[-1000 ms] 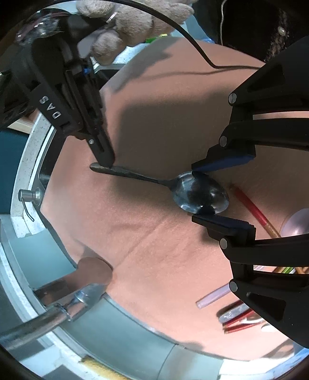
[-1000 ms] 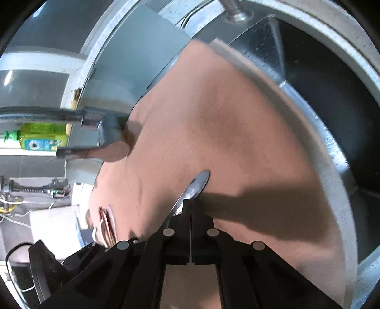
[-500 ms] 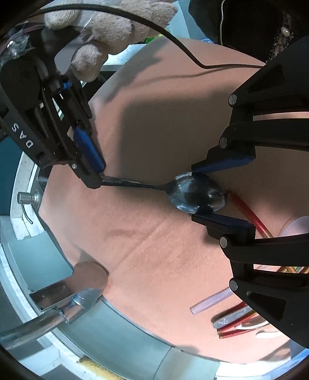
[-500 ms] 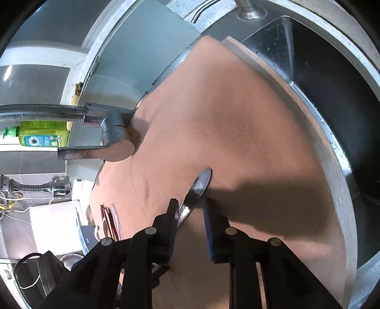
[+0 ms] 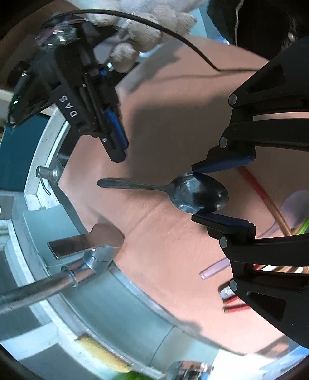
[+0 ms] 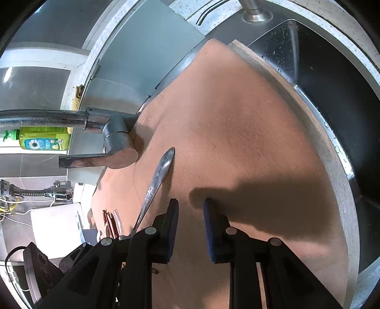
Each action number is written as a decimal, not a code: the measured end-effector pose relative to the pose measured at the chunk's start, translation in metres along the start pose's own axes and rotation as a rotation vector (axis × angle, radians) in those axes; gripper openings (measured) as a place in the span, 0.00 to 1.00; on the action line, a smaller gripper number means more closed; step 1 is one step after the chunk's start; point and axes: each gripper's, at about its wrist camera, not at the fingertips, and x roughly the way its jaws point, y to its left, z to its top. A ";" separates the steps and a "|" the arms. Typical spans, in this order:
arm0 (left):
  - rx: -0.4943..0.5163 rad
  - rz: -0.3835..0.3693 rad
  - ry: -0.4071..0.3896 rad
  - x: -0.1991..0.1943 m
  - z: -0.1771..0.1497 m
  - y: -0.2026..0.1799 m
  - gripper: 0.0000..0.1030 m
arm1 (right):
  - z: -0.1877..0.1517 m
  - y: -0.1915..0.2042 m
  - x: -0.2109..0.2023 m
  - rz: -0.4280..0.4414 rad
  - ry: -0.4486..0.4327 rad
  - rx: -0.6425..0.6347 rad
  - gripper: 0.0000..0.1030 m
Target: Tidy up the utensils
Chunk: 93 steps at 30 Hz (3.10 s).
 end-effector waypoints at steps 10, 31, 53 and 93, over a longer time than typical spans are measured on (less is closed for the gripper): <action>-0.014 -0.076 0.031 0.007 -0.012 -0.016 0.32 | -0.002 -0.001 0.000 0.047 0.002 0.012 0.32; 0.053 -0.084 0.059 0.014 -0.015 -0.046 0.31 | 0.001 0.000 0.002 -0.025 -0.016 -0.006 0.14; 0.040 0.104 0.003 -0.005 -0.001 -0.024 0.31 | 0.003 -0.004 0.003 -0.010 0.005 0.019 0.09; 0.074 0.144 0.005 0.000 -0.014 -0.013 0.25 | -0.004 -0.014 -0.010 0.075 -0.028 0.014 0.36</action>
